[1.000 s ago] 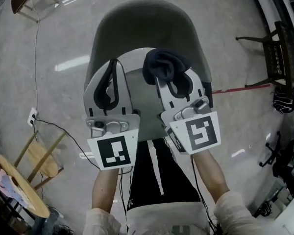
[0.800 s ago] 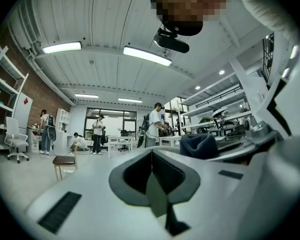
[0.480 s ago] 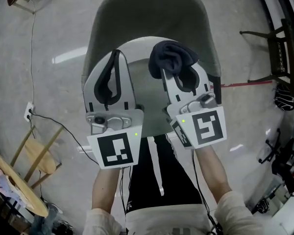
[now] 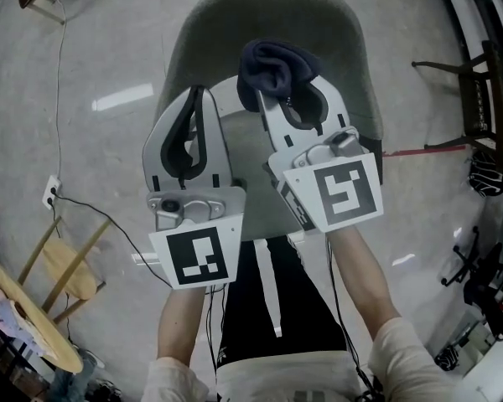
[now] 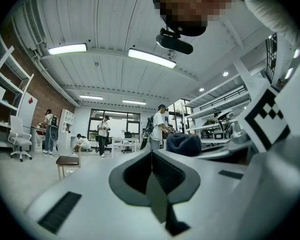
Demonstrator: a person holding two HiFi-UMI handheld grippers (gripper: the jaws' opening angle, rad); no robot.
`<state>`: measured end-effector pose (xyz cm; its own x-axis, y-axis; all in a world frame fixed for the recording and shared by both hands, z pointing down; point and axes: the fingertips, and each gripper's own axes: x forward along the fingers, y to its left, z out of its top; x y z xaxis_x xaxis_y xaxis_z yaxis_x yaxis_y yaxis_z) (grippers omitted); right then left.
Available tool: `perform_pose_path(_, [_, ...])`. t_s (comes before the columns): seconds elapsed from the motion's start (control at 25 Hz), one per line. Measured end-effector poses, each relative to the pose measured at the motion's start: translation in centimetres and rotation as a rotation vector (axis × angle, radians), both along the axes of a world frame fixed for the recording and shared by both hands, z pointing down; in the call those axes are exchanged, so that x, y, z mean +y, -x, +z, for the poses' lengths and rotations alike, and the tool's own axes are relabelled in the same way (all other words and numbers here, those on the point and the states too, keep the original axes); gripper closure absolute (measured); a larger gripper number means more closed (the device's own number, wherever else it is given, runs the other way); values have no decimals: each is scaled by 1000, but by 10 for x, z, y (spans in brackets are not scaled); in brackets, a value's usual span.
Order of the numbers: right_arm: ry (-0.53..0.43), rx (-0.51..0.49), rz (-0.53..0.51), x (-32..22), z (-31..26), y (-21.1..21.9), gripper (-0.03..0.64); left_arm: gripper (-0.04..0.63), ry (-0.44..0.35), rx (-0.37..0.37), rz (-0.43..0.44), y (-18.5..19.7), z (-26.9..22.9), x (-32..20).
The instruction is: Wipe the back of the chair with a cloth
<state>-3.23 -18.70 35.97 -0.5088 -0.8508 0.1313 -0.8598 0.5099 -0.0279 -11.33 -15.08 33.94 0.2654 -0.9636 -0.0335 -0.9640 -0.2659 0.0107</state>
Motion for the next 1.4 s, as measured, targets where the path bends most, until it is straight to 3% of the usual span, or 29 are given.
perform_pose_path(0.36, [-22,-31,-77,-55,-1,70,560,580,38,-23,-44,30,20,-1])
perform_pose_path(0.6, [-1,2,-71,-73,13,86,558,580,59,-14,-60,39,32,-2])
perform_pose_path(1.08, [-23,59,-23,-83,12,63,558,580,71,-11,-48,27,37,-5])
perform_pose_path(1.4, [6,103,113,-98,17,1,560,580,77,-3,-14,0,40,-9])
